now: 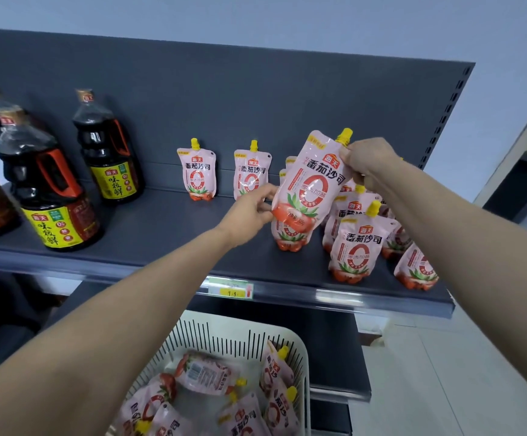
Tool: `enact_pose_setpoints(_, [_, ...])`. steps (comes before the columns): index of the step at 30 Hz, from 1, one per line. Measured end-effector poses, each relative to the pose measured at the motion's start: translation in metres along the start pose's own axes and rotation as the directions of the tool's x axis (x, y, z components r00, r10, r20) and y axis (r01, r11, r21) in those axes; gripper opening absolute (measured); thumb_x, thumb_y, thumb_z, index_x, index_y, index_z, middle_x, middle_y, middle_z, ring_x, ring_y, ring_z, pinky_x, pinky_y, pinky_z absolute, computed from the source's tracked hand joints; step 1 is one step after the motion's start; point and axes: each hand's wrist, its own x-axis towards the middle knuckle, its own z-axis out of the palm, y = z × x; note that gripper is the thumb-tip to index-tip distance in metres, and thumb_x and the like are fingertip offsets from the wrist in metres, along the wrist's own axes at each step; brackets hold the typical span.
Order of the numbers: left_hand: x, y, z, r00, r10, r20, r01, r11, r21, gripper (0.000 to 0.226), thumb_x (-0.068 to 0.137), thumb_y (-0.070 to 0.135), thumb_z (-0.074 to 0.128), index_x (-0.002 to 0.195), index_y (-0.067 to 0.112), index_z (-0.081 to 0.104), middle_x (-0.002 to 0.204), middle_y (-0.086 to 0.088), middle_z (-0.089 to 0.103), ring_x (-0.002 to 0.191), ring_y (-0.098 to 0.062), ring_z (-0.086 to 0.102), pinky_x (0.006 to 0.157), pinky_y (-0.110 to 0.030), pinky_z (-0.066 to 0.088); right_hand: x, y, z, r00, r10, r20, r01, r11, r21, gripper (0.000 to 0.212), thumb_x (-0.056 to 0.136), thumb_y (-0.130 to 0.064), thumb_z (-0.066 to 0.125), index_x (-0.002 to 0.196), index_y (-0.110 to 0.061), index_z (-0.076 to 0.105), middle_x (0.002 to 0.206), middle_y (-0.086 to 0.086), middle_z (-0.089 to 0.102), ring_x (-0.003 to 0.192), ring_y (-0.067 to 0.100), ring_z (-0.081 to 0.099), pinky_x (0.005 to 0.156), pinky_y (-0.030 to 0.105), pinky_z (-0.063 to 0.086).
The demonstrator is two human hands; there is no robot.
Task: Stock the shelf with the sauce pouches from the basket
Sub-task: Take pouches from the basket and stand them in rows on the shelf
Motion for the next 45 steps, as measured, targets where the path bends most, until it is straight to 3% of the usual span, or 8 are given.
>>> enact_pose_setpoints(7, [-0.005, -0.008, -0.004, 0.993, 0.098, 0.060, -0.110, 0.962, 0.250, 0.058, 0.083, -0.010, 0.040, 0.101, 0.043, 0.052, 0.102, 0.010, 0.062, 0.099, -0.010, 0.058, 0.083, -0.007, 0.042, -0.004, 0.000, 0.009, 0.989, -0.122, 0.083, 0.127, 0.990, -0.058, 0.027, 0.094, -0.015, 0.050, 0.068, -0.013, 0.055, 0.065, 0.003, 0.053, 0.054, 0.013, 0.043, 0.048, 0.022, 0.034])
enact_pose_setpoints(11, [-0.002, -0.023, -0.014, 0.993, -0.050, 0.108, 0.003, 0.918, 0.397, 0.049, 0.081, -0.011, 0.044, 0.115, 0.023, 0.056, 0.115, -0.003, 0.060, 0.101, -0.020, 0.056, 0.082, -0.028, 0.049, -0.009, 0.010, 0.030, 0.972, -0.219, 0.084, 0.230, 0.960, -0.162, 0.014, 0.090, -0.016, 0.057, 0.077, -0.013, 0.062, 0.080, 0.003, 0.057, 0.078, 0.019, 0.050, 0.069, 0.028, 0.041])
enact_pose_setpoints(14, [-0.002, -0.027, -0.016, 0.989, -0.139, 0.047, 0.110, 0.915, 0.387, 0.050, 0.084, -0.008, 0.048, 0.126, 0.018, 0.049, 0.120, -0.004, 0.054, 0.103, -0.018, 0.053, 0.082, -0.025, 0.042, -0.013, 0.023, 0.051, 0.957, -0.254, 0.137, 0.285, 0.909, -0.305, 0.035, 0.090, -0.009, 0.055, 0.056, -0.014, 0.046, 0.067, 0.002, 0.049, 0.076, 0.021, 0.046, 0.068, 0.029, 0.038])
enact_pose_setpoints(27, [0.011, -0.008, 0.007, 0.972, -0.192, 0.135, 0.195, 0.981, -0.006, 0.033, 0.080, -0.006, 0.061, 0.104, 0.015, 0.055, 0.096, 0.005, 0.059, 0.086, -0.006, 0.058, 0.065, -0.012, 0.052, -0.013, 0.044, 0.060, 0.950, -0.136, 0.281, 0.291, 0.706, -0.646, 0.020, 0.091, -0.005, 0.050, 0.100, 0.004, 0.065, 0.096, 0.017, 0.063, 0.097, 0.029, 0.063, 0.085, 0.035, 0.054])
enact_pose_setpoints(33, [0.022, -0.006, 0.008, 0.954, -0.266, 0.138, 0.276, 0.960, -0.056, 0.048, 0.079, -0.001, 0.066, 0.124, 0.009, 0.051, 0.115, -0.004, 0.061, 0.094, -0.010, 0.061, 0.067, -0.013, 0.052, -0.012, 0.041, 0.054, 0.951, -0.121, 0.285, 0.279, 0.731, -0.622, 0.028, 0.089, -0.006, 0.051, 0.113, 0.003, 0.062, 0.114, 0.021, 0.062, 0.103, 0.033, 0.059, 0.092, 0.039, 0.048])
enact_pose_setpoints(40, [0.024, -0.001, 0.004, 0.958, -0.277, 0.071, 0.277, 0.961, 0.000, 0.047, 0.080, 0.006, 0.069, 0.122, 0.009, 0.050, 0.100, 0.004, 0.055, 0.084, -0.006, 0.056, 0.069, -0.013, 0.047, -0.017, 0.037, 0.050, 0.952, -0.232, 0.201, 0.307, 0.711, -0.633, 0.023, 0.091, -0.008, 0.054, 0.112, -0.002, 0.061, 0.110, 0.017, 0.066, 0.099, 0.030, 0.063, 0.082, 0.035, 0.054])
enact_pose_setpoints(42, [0.019, 0.005, 0.000, 0.970, -0.241, 0.024, 0.241, 0.970, 0.028, 0.040, 0.080, 0.001, 0.066, 0.118, 0.004, 0.052, 0.093, 0.002, 0.054, 0.079, -0.008, 0.053, 0.065, -0.011, 0.049, -0.026, 0.033, 0.049, 0.931, -0.325, 0.164, 0.348, 0.658, -0.668, 0.025, 0.090, -0.007, 0.052, 0.114, -0.004, 0.059, 0.109, 0.016, 0.065, 0.098, 0.030, 0.062, 0.077, 0.035, 0.053])
enact_pose_setpoints(45, [0.003, 0.015, -0.013, 0.990, -0.135, -0.043, 0.142, 0.944, 0.297, 0.034, 0.082, 0.002, 0.062, 0.114, 0.007, 0.054, 0.104, -0.009, 0.058, 0.089, -0.018, 0.055, 0.083, -0.027, 0.050, -0.048, 0.027, 0.051, 0.853, -0.487, 0.187, 0.445, 0.493, -0.748, 0.025, 0.088, -0.004, 0.051, 0.112, -0.004, 0.059, 0.105, 0.016, 0.064, 0.096, 0.033, 0.060, 0.065, 0.032, 0.044])
